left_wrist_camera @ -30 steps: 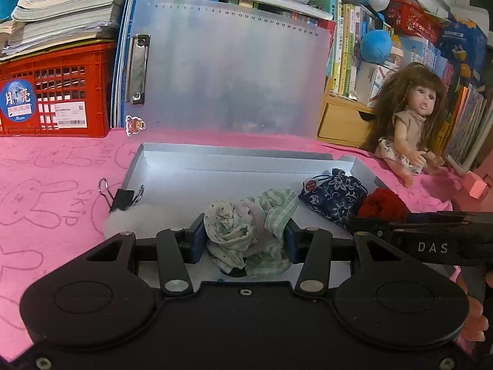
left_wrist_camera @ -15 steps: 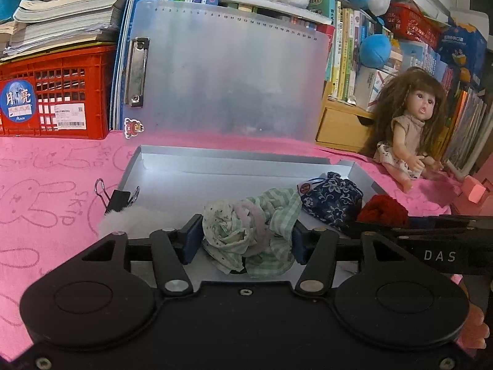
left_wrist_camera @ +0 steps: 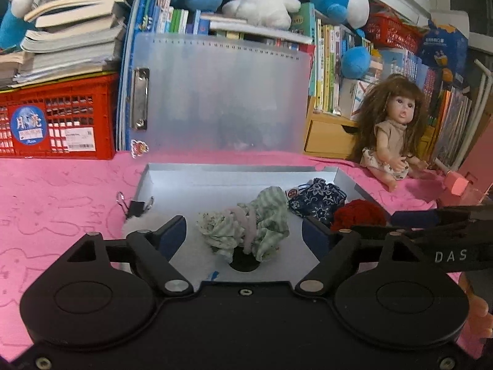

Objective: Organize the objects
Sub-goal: 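Open both tools to drop the knitted item and gingham plush into the box, then grasp the purple fluffy ball with the left tool while the right tool grasps the black puck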

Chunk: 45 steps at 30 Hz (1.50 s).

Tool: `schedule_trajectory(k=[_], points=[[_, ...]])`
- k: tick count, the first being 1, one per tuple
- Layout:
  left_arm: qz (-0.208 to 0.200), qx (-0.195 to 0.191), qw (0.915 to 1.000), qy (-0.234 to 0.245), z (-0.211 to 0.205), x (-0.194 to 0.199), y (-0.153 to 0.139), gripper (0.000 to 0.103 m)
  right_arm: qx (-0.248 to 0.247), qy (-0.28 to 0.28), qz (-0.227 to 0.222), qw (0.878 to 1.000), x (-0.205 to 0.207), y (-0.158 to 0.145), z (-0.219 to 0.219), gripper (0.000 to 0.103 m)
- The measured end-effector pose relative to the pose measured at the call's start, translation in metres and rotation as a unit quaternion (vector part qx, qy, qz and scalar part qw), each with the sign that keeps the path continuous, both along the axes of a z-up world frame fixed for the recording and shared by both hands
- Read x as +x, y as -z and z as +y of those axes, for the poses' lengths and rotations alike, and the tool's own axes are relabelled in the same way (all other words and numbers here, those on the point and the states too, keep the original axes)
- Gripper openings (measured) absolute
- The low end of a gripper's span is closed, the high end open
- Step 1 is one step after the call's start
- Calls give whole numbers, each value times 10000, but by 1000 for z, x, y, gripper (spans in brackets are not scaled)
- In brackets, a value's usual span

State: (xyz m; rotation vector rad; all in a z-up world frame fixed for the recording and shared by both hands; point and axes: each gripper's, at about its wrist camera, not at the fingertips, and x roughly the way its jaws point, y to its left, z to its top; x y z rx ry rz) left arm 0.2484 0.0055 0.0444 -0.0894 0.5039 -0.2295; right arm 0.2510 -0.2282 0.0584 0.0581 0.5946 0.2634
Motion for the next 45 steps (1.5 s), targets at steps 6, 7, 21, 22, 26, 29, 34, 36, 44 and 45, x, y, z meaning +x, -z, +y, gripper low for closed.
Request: schedule_trajectory(k=[6,7,21,22,26,29,34,36,44,45], points=[[-80,4,10000,36,8,-24,-12,84,-11,-40,-29,10000,-21,-5,1,91],[-95,16,9999,48,9,-29,-14,84,-14,-44,-48,10000,-25,-6,0,91],[-234,-58,9989,412,6,-104,-24,85,124,-355,-391,9985,-95,-17,-11,97],[-244,-63,9987,444,6,-108,-24,86,134,-381,-404,9984,-100,-16,-12,97],[-290,-18,9980,557,3,-126,-23,86,146,-451,-425,9980,-114,-13,-14,99],[-286,22,9980,569,3,-136,-21,87,177,-496,-431,9977,-124,-12,-16,100],[-308,86,9978,572,6,-154,-17,87,131,-536,-502,9972,-141,-10,-19,101],[-301,74,9979,562,7,-160,-15,87,75,-558,-522,9970,-148,-9,-20,102],[-231,-117,9987,429,18,-185,-4,88,-36,-675,-527,9963,-176,0,-21,103],[-232,-139,9987,433,19,-189,-3,88,-81,-699,-534,9961,-180,2,-20,103]])
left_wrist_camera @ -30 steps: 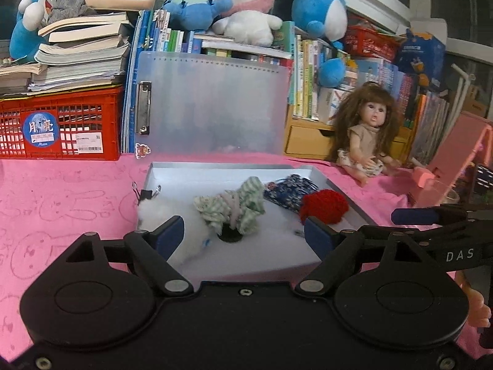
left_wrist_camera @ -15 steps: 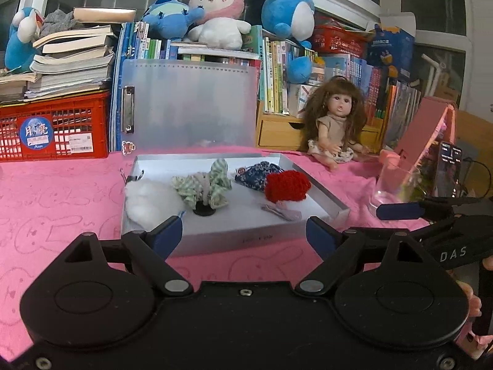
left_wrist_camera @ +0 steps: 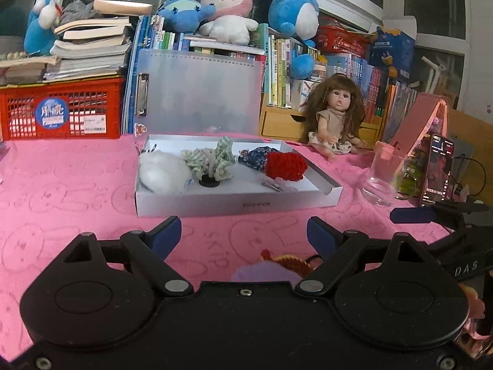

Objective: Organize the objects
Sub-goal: 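Grasp the purple fluffy ball with the left tool while the right tool grasps the black puck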

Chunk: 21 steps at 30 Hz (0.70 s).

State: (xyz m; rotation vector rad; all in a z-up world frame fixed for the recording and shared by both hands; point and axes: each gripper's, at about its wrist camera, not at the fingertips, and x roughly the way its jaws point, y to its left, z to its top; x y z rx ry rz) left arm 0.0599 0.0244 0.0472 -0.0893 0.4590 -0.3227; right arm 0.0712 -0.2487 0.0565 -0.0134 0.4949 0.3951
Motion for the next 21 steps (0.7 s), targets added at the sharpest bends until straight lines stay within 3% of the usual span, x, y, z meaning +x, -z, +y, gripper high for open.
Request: schedule_trajectory(k=[6,15,21], points=[[-37,62,10000,-3,0,-17,6,89,-100,-199,-56,9997,-17,6,4,103],[257,36,9996,99,-1,-29,26,89,-217,-550,130,9982,-23,19,20,103],[346,-20,9992,182,-4,-28,32,86,-259,-708,223,9969,-26,24,26,97]])
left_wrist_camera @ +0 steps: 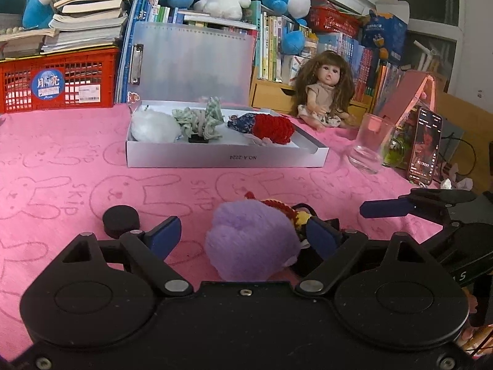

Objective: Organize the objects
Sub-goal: 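Grasp the purple fluffy ball with the left tool while the right tool grasps the black puck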

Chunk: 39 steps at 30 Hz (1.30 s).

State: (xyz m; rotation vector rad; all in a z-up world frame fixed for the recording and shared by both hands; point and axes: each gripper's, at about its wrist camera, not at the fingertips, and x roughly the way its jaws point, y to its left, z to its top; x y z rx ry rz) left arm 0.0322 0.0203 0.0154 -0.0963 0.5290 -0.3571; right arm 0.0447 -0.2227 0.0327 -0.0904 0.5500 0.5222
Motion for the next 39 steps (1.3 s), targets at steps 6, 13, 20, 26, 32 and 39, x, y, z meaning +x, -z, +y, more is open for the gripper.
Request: schedule_trajectory(k=[6,13,20,26,32,39], points=[[88,-156,9998,20,1,4,2,68,137,-41,-12,9999,0,-3,0,84],[145,-212,9996,81,0,8,4,60,467,-61,159,9988,5,-5,-2,67],[244,-275,9992,148,-2,11,9,60,786,-190,391,9960,16,-4,1,57],[289,-405,9986,190,-2,12,11,52,1150,-201,680,9908,24,-2,-5,43],[199,-392,9989,161,-2,9,8,49,1390,-187,891,9861,28,1,-11,43],[109,-453,9989,39,3,8,3,47,1458,-154,912,9850,27,0,-12,37]])
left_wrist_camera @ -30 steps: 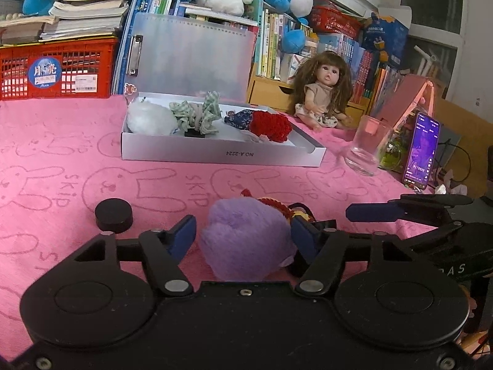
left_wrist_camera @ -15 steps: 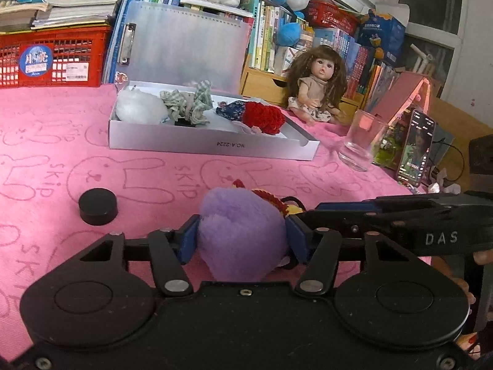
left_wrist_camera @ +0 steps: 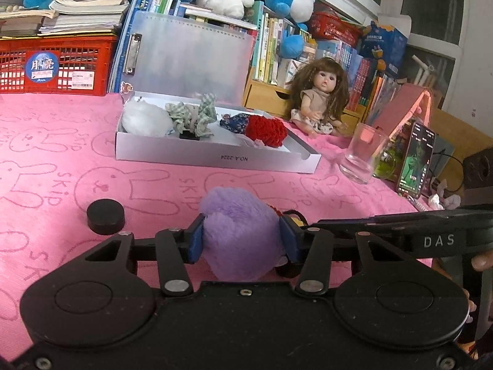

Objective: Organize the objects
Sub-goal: 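Grasp the purple fluffy ball with the left tool while the right tool grasps the black puck, then carry the purple ball and the black puck over the white box with both tools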

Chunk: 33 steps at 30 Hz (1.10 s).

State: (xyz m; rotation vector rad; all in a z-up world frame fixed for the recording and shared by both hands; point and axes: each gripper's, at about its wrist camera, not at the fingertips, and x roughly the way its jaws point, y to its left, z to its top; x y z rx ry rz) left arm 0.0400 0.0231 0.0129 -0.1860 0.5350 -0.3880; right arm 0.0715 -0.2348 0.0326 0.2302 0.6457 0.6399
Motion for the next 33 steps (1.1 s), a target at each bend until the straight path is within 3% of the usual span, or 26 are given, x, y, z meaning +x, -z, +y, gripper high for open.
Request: schedule_trajectory(k=[13,24,33], points=[[-79,-79,9997,-197,8,3,-8,47,-128,333,-282,9990,0,-12,-7,37],[-98,-124,9988,-466,14,24,-16,47,-777,1102,-470,9898,14,-14,-15,37],[-138,10,9984,-549,12,39,-20,47,-1043,1336,-509,9842,22,-14,-18,37]])
